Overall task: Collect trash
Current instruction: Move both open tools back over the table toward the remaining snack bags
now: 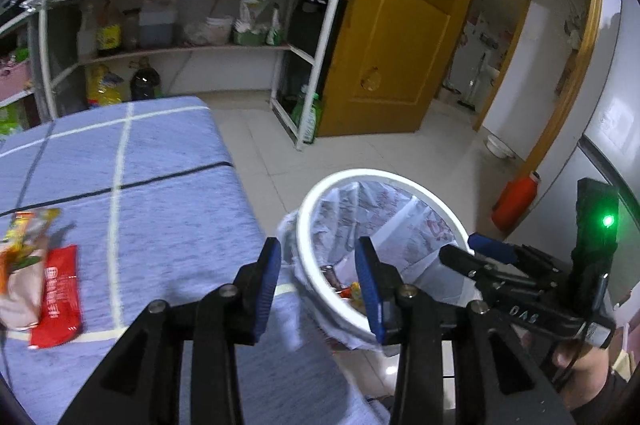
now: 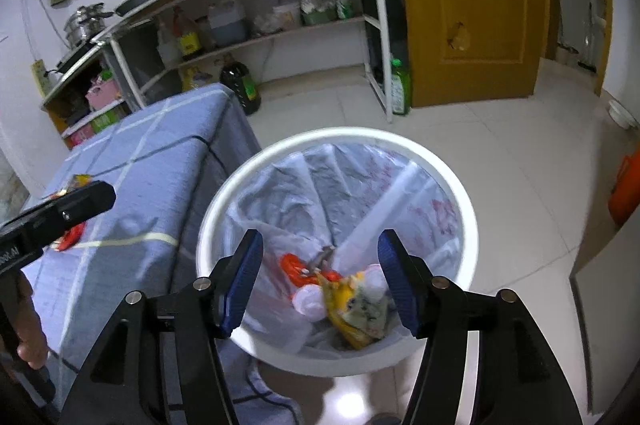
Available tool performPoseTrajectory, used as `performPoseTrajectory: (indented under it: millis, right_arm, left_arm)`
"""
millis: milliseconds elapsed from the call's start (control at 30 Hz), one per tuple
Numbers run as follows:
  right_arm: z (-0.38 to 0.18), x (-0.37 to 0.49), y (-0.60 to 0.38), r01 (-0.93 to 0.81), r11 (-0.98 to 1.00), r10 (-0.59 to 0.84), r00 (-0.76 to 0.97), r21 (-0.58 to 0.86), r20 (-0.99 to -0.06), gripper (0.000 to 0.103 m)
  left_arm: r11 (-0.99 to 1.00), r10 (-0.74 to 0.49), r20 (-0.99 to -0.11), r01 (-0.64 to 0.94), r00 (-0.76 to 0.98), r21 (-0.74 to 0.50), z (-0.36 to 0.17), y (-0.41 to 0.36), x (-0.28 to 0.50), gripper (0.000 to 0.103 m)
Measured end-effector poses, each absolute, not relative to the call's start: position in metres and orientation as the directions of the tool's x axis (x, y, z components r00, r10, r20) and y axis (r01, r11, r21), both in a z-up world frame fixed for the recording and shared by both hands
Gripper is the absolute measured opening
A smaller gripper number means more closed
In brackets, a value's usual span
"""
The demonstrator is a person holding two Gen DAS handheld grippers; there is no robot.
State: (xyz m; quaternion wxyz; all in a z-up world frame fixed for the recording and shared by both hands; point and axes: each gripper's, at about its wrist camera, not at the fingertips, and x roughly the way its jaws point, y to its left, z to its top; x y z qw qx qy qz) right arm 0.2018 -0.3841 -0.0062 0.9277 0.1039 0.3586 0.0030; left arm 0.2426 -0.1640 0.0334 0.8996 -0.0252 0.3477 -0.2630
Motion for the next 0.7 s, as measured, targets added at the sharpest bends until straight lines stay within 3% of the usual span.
performPoseTrajectory:
  millis: [300, 567, 700]
  right_arm:
    - [0.029, 0.194, -0.320, -0.114, 0.968, 0.229, 0.770, 0.225, -0.595, 0.061]
    - [0.048, 0.198, -0.246, -0.279, 0.930, 0.366, 0.737, 0.238, -0.568, 0.061]
    - [0.049, 0.204, -0.213, -0.332, 0.912, 0.409, 0.709, 0.240, -0.574, 0.061]
  left_arm:
    - [0.918, -0.396, -0.564, 0.334, 0.725, -0.215, 0.045, -0.080, 0.220, 0.040]
    - [0.969, -0.240, -0.550, 0.164, 0.800, -0.185, 0.046, 0.016, 0.207, 0.040]
    - [0.978, -0.179, -0.563, 0.081, 0.807, -0.195, 0.037, 0.055, 0.207, 0.048]
